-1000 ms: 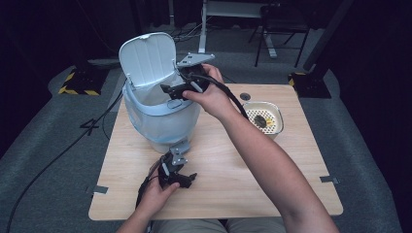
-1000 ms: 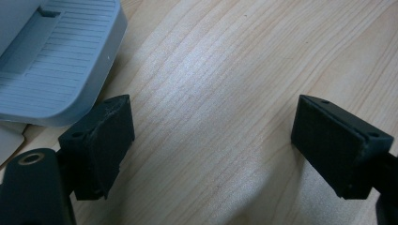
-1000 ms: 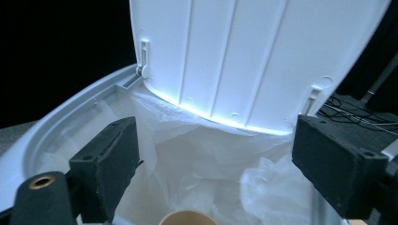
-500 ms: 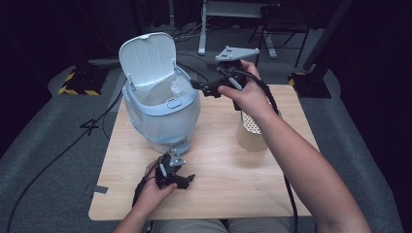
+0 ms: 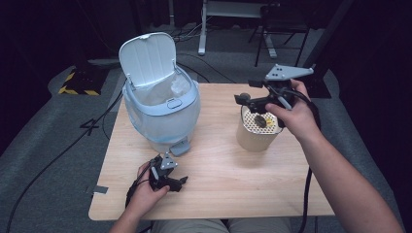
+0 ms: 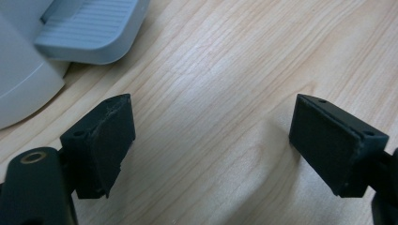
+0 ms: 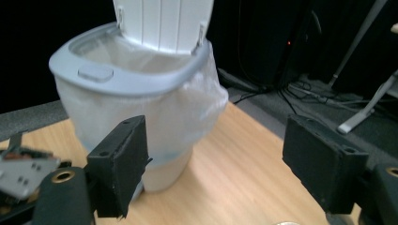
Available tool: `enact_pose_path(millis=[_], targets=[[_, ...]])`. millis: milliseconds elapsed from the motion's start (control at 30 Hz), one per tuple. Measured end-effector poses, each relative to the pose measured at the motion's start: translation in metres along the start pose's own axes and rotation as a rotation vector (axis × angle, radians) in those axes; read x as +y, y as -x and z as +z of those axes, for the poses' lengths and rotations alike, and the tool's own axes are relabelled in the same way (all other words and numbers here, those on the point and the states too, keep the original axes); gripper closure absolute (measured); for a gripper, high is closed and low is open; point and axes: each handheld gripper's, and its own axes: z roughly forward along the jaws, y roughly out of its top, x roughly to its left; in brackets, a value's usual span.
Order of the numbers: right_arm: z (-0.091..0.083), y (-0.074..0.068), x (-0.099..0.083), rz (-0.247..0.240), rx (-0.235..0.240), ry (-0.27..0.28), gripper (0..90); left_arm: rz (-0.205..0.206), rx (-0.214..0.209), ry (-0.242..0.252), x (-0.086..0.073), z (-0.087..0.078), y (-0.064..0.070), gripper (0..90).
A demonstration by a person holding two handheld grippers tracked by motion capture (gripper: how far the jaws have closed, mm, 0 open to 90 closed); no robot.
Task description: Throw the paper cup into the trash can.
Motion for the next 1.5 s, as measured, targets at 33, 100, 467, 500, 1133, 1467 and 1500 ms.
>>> enact_pose_path(millis=[33, 100, 467, 500, 1133, 1467, 1500], targets=[[-0.005, 0.001, -0.007, -0.002, -0.003, -0.011, 23.3, -0.002, 0.003, 0.002, 0.0, 0.0, 0.0, 15.1], [-0.014, 0.002, -0.02, -0.012, -0.016, -0.032, 23.2, -0.001, 0.001, 0.001, -0.001, 0.0, 0.0, 15.1], [-0.054, 0.004, -0.104, 0.058, -0.086, -0.095, 23.6, -0.011, 0.016, -0.002, -0.001, -0.001, 0.002, 14.5], [-0.057, 0.005, -0.112, 0.064, -0.089, -0.096, 23.6, -0.01, 0.016, -0.003, -0.001, -0.001, 0.001, 14.5], [-0.06, 0.003, -0.245, 0.219, -0.113, -0.182, 23.2, -0.017, 0.022, 0.0, -0.001, -0.001, 0.002, 14.6], [-0.044, 0.014, -0.28, 0.214, -0.17, -0.286, 22.6, -0.023, 0.035, 0.002, -0.004, -0.005, 0.002, 17.6], [-0.044, 0.015, -0.282, 0.217, -0.176, -0.285, 22.6, -0.03, 0.037, 0.001, -0.004, -0.006, 0.002, 18.9]])
